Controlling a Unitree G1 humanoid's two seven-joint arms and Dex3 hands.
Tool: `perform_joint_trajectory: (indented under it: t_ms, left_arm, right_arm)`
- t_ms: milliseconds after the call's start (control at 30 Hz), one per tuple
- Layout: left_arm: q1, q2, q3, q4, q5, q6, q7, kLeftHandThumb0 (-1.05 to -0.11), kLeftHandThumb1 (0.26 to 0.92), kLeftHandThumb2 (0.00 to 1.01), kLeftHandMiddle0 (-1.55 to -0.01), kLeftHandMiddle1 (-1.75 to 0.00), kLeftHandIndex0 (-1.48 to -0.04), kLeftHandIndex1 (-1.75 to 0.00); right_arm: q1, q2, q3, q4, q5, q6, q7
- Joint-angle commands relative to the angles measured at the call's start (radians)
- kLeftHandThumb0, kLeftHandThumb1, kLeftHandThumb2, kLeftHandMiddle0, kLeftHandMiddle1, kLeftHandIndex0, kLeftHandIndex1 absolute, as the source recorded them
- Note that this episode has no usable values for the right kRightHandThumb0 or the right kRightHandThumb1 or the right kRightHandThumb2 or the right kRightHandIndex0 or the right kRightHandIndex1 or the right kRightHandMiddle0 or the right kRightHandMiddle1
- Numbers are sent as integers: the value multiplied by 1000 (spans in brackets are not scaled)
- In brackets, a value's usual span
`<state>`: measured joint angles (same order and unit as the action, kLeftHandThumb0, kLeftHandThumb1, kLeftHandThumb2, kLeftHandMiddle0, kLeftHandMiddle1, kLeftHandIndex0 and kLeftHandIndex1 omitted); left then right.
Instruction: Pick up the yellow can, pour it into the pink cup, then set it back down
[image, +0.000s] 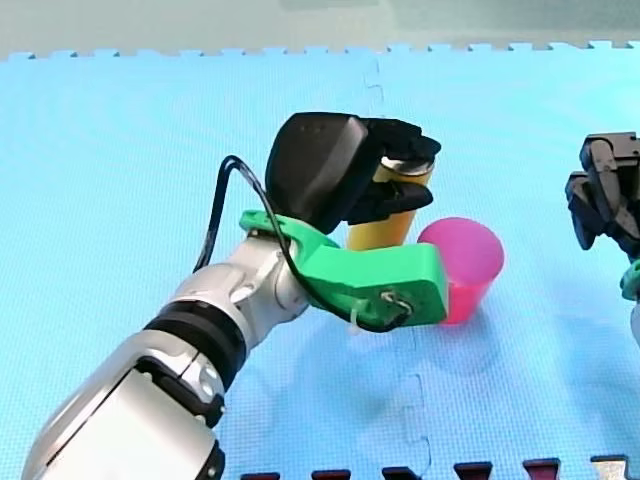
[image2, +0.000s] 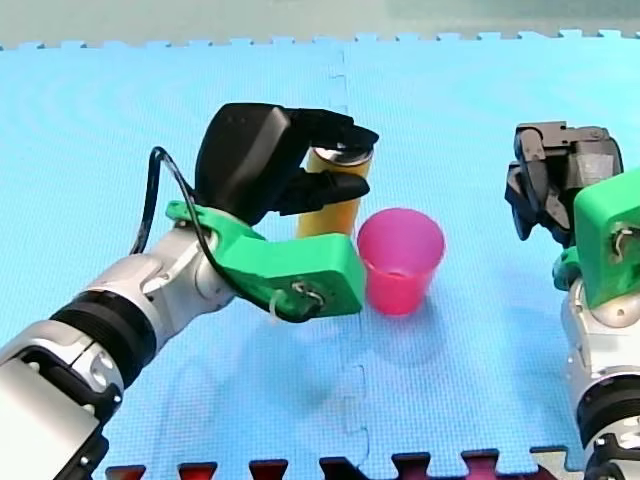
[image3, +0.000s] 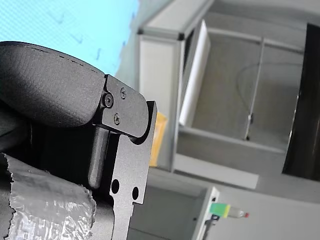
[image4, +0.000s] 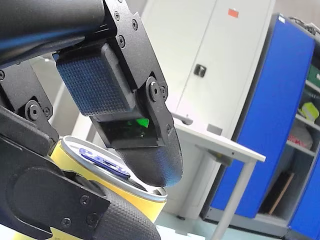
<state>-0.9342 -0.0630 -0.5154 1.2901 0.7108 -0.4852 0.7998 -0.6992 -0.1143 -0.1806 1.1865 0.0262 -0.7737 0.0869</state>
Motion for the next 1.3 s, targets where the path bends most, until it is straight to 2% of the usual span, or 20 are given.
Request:
perform_joint_trajectory:
  t_ms: [0,100,167,233,367,500,733,933,1033,1133,1267]
  left_arm:
    - [-12,1,0,0,-2,2,10,-393,852,5,-1400,-115,-1169,-1]
    - [-13,1,0,1,-3,4,11,-395,854,4,-1391,-135,-1170,-1]
    - [-14,0,1,2,-3,4,12,-398,857,1,-1206,-494,-1170,-1]
    - [-15,1,1,2,-4,4,13,-398,858,1,-1077,-740,-1172,-1]
    - [-15,3,1,-1,-5,0,14,-398,860,1,-1034,-816,-1173,-1]
    - [-10,7,3,-1,-8,-5,20,-399,859,0,-1018,-813,-1173,0]
    - [-2,6,12,-2,-21,-12,22,-393,855,0,-1074,-617,-1173,0]
    - [3,3,22,-3,-31,-6,19,-389,851,0,-1101,-547,-1174,-1]
    - [9,3,36,-7,-46,-8,17,-381,844,0,-1109,-521,-1178,-2]
    - [22,2,52,-9,-60,-4,37,-386,839,0,-1148,-417,-1193,-4]
    - [36,11,63,-8,-67,0,52,-390,809,3,-1202,-268,-1208,-2]
  right_arm:
    - [2,-7,-3,1,4,-3,1]
    - [1,-7,-3,2,4,-3,1]
    - [-1,-7,-3,3,5,-1,2]
    - [-2,-8,-4,4,5,0,3]
    - [-5,-8,-5,4,8,2,7]
    - [-5,-10,-8,2,14,8,14]
    - [-5,-11,-8,-3,15,17,18]
    - [-3,-14,-7,-8,13,20,18]
    - [-1,-18,0,-10,2,18,8]
    - [1,-24,7,-9,-11,17,-9]
    - [4,-34,22,-7,-43,14,-54]
